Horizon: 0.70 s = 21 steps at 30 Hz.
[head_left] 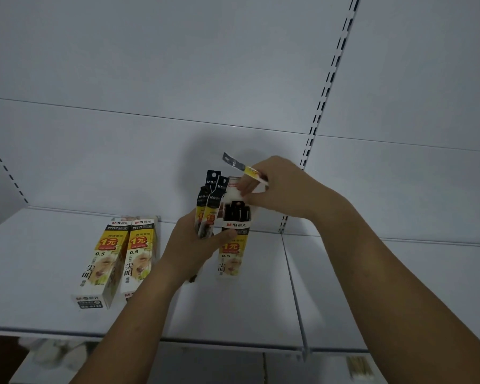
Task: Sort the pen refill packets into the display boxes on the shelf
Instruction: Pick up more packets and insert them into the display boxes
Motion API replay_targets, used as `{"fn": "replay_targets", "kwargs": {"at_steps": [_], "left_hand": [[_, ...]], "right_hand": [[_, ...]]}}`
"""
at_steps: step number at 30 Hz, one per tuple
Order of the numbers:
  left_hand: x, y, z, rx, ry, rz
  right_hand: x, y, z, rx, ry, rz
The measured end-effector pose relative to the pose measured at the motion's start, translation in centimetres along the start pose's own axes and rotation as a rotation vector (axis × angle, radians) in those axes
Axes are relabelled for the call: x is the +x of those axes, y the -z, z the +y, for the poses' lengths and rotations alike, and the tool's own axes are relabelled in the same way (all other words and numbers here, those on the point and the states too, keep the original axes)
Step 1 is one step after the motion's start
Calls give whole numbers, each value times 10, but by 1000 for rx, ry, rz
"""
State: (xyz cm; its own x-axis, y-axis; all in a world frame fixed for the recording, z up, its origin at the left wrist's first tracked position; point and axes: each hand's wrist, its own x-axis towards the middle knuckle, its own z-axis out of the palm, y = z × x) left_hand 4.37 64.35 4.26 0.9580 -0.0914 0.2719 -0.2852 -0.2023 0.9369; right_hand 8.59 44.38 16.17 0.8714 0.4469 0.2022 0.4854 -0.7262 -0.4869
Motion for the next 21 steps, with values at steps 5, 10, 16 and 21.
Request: {"fn": "replay_targets", "kwargs": {"at_steps": [5, 10, 16, 21], "left_hand": [[-1, -1, 0, -24, 8, -6], [-1, 0, 0, -32, 3, -2], [-1, 2, -1, -18, 6, -8], [-1, 3, -1, -24, 16, 1]], "right_hand": [[2, -11, -2, -67, 1, -62], [6, -15, -8, -132, 11, -143], [9, -15, -17, -238, -57, -236], [9, -16, -20, -205, -102, -290]]}}
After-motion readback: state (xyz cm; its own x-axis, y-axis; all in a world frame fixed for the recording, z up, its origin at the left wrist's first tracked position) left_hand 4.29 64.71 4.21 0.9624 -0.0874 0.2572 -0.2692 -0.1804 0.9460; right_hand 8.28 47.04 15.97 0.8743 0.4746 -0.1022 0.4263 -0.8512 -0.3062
